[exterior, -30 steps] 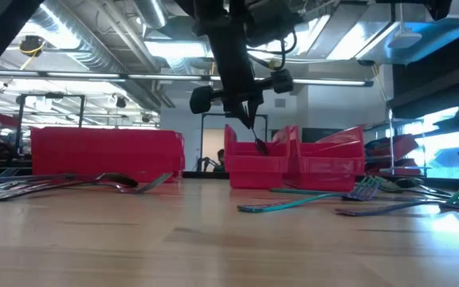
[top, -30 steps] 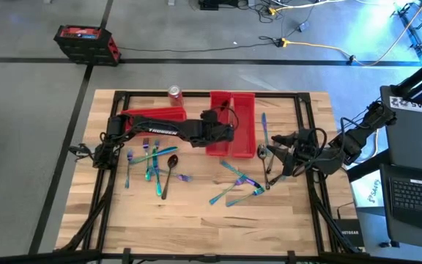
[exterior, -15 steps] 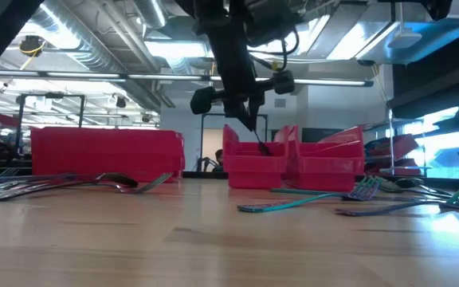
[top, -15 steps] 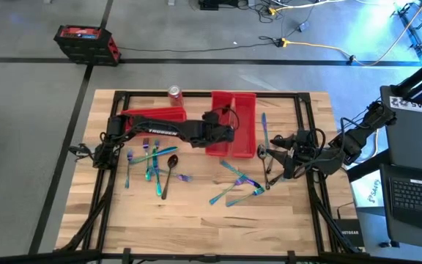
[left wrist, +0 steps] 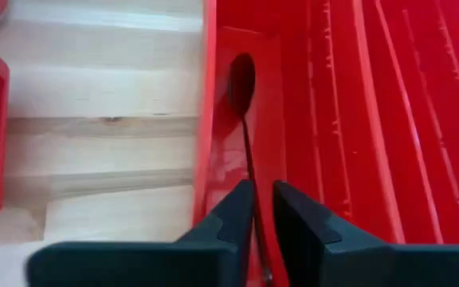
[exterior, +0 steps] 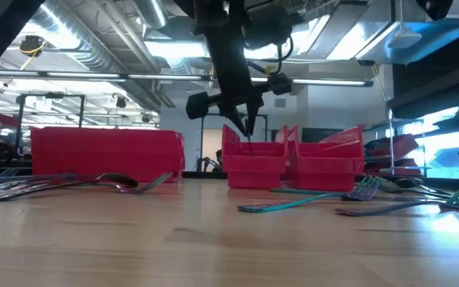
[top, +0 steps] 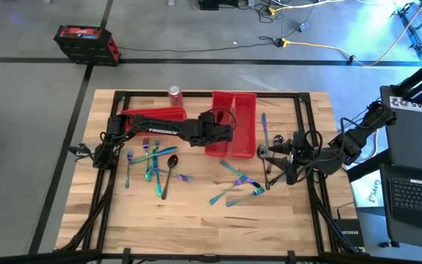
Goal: Sort silverware
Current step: Put the black spoon into the middle red bin, then put the blue fork into the left red bin
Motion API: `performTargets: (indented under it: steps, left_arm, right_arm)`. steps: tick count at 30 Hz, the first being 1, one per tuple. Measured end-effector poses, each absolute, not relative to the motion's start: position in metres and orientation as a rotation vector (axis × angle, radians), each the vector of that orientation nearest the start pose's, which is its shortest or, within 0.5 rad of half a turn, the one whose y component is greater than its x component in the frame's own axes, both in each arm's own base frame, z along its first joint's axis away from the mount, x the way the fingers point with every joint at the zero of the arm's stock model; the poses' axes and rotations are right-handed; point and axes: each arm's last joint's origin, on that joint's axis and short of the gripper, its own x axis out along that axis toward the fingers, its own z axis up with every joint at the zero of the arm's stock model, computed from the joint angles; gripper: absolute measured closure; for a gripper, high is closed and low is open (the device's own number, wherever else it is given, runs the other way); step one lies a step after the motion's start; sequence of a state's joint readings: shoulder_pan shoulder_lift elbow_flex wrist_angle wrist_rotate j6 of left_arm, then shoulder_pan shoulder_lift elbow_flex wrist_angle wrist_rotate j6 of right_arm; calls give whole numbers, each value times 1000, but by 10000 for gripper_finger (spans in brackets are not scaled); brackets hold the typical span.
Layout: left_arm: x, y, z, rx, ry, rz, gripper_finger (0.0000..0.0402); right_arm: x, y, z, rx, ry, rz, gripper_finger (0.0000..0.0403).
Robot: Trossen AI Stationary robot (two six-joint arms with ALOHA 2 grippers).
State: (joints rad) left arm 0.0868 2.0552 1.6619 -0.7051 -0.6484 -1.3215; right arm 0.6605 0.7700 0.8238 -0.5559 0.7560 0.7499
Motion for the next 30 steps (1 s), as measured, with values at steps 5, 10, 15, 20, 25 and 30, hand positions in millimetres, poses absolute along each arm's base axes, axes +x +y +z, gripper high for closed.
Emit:
performTargets:
  steps: [5,10,15,20,25,30]
  left_arm:
    - [432,49,218,-841,453,1201,287]
    - [435,43,220,-811,456,1164,228]
    - [439,23,226,-710,466,1072,206]
    - [430,-5,241,-528,431,1088,209]
    - [431,-40,248,-360,474,961,216]
    - [425,-84,247,-111,566,800,223]
  right_arm:
    - [130,76,318,393,329,-216,203]
    - [130,76,317,375,333,-213,203]
    - [129,76,315,313,360,-207,203]
    - [129,75,313,266,374,-214,203]
    - [134,79,308,182,404,-238,203]
    - [150,90,287,142,514,-288,203]
